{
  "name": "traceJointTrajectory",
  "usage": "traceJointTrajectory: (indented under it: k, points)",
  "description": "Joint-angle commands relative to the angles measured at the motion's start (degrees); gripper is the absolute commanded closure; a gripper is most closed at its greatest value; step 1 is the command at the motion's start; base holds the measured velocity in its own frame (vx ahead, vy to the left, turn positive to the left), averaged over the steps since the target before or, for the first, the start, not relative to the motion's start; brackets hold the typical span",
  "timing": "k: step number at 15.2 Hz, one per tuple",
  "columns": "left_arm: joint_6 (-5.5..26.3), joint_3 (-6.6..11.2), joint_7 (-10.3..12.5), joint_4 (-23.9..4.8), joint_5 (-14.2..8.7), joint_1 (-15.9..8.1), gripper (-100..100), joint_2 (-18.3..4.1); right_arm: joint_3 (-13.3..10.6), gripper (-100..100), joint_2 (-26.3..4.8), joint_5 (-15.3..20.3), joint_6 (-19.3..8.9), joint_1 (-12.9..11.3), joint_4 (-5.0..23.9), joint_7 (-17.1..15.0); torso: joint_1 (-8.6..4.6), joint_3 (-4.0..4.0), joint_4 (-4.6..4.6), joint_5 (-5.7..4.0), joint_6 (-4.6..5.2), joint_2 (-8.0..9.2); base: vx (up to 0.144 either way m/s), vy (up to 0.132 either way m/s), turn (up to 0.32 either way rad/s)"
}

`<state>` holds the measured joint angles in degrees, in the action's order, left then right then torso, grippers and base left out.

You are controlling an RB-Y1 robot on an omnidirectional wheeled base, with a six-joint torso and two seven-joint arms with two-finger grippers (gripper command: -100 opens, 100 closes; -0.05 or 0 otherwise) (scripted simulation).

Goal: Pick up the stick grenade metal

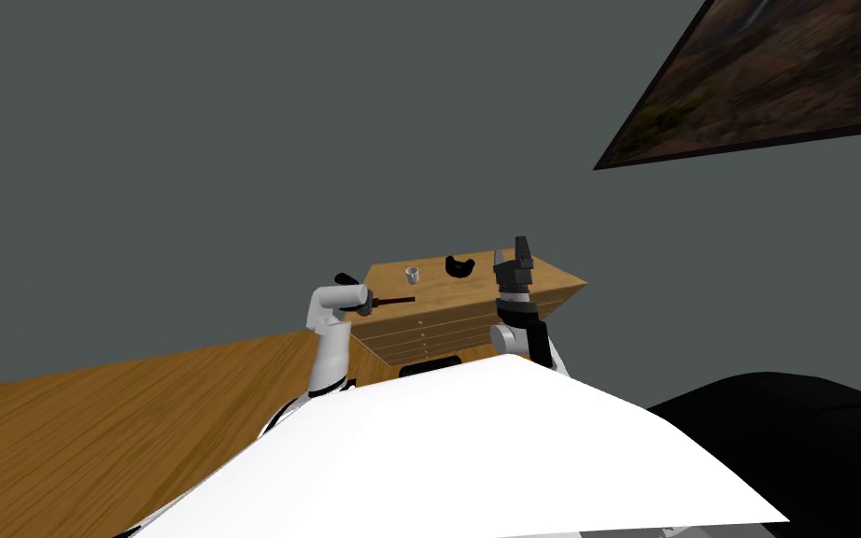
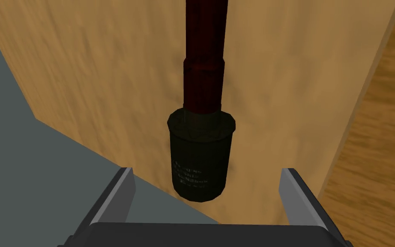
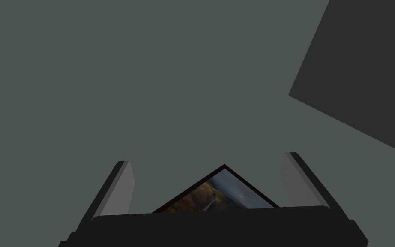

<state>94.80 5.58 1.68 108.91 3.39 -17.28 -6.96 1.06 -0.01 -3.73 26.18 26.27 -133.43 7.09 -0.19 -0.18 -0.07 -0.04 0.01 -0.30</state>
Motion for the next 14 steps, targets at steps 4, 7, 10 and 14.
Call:
traceJointTrajectory:
  k: [4,7,10,14]
  points:
    - [4.88,-1.15,-0.63,-1.59,-1.73,-1.54,-100,1.37,0.00,0,0.00,0.00,0.00,0.00,0.00,0.00,0.02,-0.01,0.00,0.00,0.00,-0.02,0.071,-0.029,-0.018]
    - [7.31,-1.96,-1.11,-2.32,-2.88,-2.40,-100,2.82,0.00,0,0.00,0.00,0.00,0.00,0.00,0.00,0.00,0.00,0.00,0.00,0.00,0.01,0.060,-0.034,-0.014]
    - [4.66,-1.77,-0.96,-3.81,-2.60,-2.02,-100,2.47,0.00,0,0.00,0.00,0.00,-0.01,0.00,0.00,0.10,0.08,0.03,0.02,-0.02,0.16,0.016,-0.009,0.000]
    - [1.50,-1.81,-0.93,-6.42,-2.63,-1.72,-100,2.58,0.00,0,0.00,0.00,0.00,-0.01,0.00,0.00,0.22,0.17,0.06,0.05,-0.02,0.31,-0.004,0.010,0.003]
